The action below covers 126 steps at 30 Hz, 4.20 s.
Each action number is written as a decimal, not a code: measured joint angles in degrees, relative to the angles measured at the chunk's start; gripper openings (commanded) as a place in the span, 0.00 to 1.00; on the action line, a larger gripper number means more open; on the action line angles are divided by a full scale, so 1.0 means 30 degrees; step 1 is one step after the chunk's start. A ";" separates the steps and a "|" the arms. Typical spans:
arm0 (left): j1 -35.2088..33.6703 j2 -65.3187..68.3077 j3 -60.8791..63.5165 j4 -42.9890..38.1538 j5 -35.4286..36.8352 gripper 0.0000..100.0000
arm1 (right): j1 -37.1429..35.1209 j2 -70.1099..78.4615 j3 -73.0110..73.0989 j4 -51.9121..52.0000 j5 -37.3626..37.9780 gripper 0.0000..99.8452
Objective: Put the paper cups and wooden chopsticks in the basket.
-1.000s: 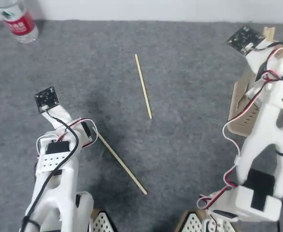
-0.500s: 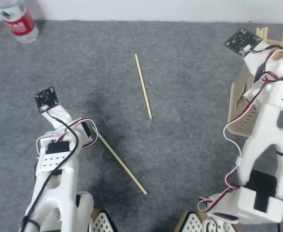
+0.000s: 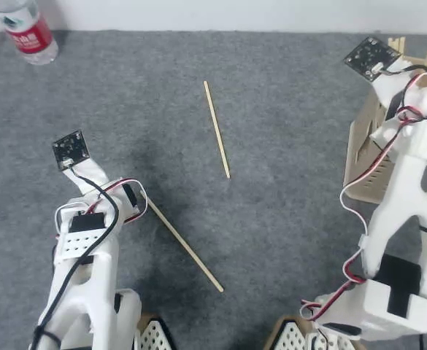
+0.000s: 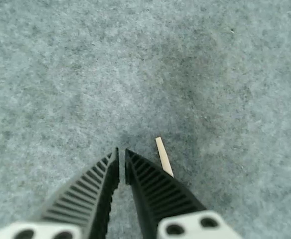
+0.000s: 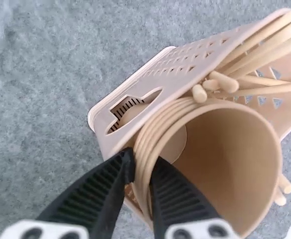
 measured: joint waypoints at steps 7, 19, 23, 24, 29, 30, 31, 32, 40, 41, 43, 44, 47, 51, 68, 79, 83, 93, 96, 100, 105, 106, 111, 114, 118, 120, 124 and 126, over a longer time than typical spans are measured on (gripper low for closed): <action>0.0000 0.0000 0.0000 0.0000 0.0000 0.02 | -0.0938 0.0059 -0.0879 0.0586 -0.3985 0.01; 0.0000 0.0000 0.0000 0.0000 0.0000 0.02 | -0.5626 0.1172 -0.3106 0.1817 -1.1897 0.01; 0.0000 0.0000 0.0205 -0.0059 0.0000 0.02 | -0.4835 0.1172 -0.3106 0.1495 -1.2425 0.01; 0.0000 0.0000 0.0264 -0.0059 0.0000 0.02 | -0.4366 0.1172 -0.3106 0.1407 -1.2425 0.01; 0.0000 -0.0029 0.0293 -0.0059 0.0000 0.02 | -0.1524 0.1055 -0.3370 0.1348 -1.1136 0.01; 0.0000 -0.0029 0.0293 -0.0059 0.0000 0.02 | -0.1084 0.1055 -0.3370 0.1348 -1.0725 0.01; 0.0000 -0.0029 0.0293 -0.0059 0.0000 0.02 | -0.0674 0.1055 -0.3370 0.1348 -1.0403 0.01; 0.0000 -0.0029 0.0293 -0.0059 0.0000 0.02 | -0.0293 0.1055 -0.3575 0.1436 -1.0168 0.01; 0.0000 -0.0029 0.0293 -0.0059 0.0000 0.02 | 0.0879 0.1524 -0.6125 0.2813 -0.9231 0.11; 0.0000 -0.0029 0.0293 -0.0059 0.0000 0.02 | 0.0908 0.1582 -0.6593 0.2901 -0.8996 0.16; 0.0000 -0.0029 0.0293 -0.0059 0.0000 0.02 | 0.1055 0.1641 -0.7121 0.2901 -0.8791 0.22; 0.0000 -0.0029 0.0293 -0.0059 0.0000 0.02 | 0.1114 0.1641 -0.7179 0.2901 -0.8674 0.22; 0.0000 -0.0029 0.0293 -0.0059 0.0000 0.02 | 0.1172 0.1289 -0.7238 0.2901 -0.7619 0.20; 0.0000 -0.0029 0.0293 -0.0059 0.0000 0.02 | 0.1055 0.0908 -0.7238 0.2901 -0.6125 0.20; 0.0000 -0.0029 0.0293 -0.0059 0.0000 0.02 | -0.0557 0.0674 -0.7121 0.2901 -0.0703 0.20; 0.0000 -0.0029 0.0293 -0.0059 0.0000 0.02 | -0.0527 -0.0410 -0.5421 0.2901 0.0527 0.26; 0.0000 -0.0029 0.0293 -0.0059 0.0000 0.02 | -0.0527 -0.2286 -0.5304 0.2901 0.0733 0.27; 0.0000 -0.0029 0.0293 -0.0059 0.0000 0.02 | -0.0557 -0.7092 -0.5304 0.2227 0.0059 0.27; 0.0000 -0.0029 0.0293 -0.0059 0.0000 0.02 | -0.0557 -0.7619 -0.5304 0.2051 -0.2256 0.27; 0.0000 -0.0029 0.0293 -0.0059 0.0000 0.02 | -0.0557 -0.7707 -0.5304 0.1993 -0.5304 0.27; 0.0000 -0.0029 0.0293 -0.0059 -0.0029 0.02 | -0.0557 -0.7707 -0.5304 0.2637 -0.5626 0.28; 0.0000 -0.0029 0.0293 -0.0059 -0.0029 0.02 | -0.0557 -0.7707 -0.5304 0.2872 -0.5158 0.31; 0.0000 -0.0029 0.0293 -0.0059 -0.0029 0.02 | 0.0264 -0.8293 -0.3253 0.2930 -0.3897 0.48; 0.0000 -0.0029 0.0293 -0.0059 -0.0029 0.02 | 0.0586 -0.8908 -0.0557 0.2930 -0.1963 0.48; 0.0000 -0.0029 0.0352 -0.0293 -0.0029 0.02 | 0.0527 -0.9670 0.3487 0.2930 0.1201 0.48; 0.0000 -0.0029 0.0352 -0.0352 -0.0029 0.02 | 0.0293 -0.9817 0.4454 0.2930 0.1817 0.48; 0.0000 -0.0029 0.0352 -0.0440 -0.0029 0.02 | 0.0293 -0.9875 0.4747 0.2637 0.2022 0.48; 0.0000 -0.0029 0.0352 -0.0440 -0.0029 0.02 | 0.0205 -0.9846 0.4894 0.2110 0.2022 0.48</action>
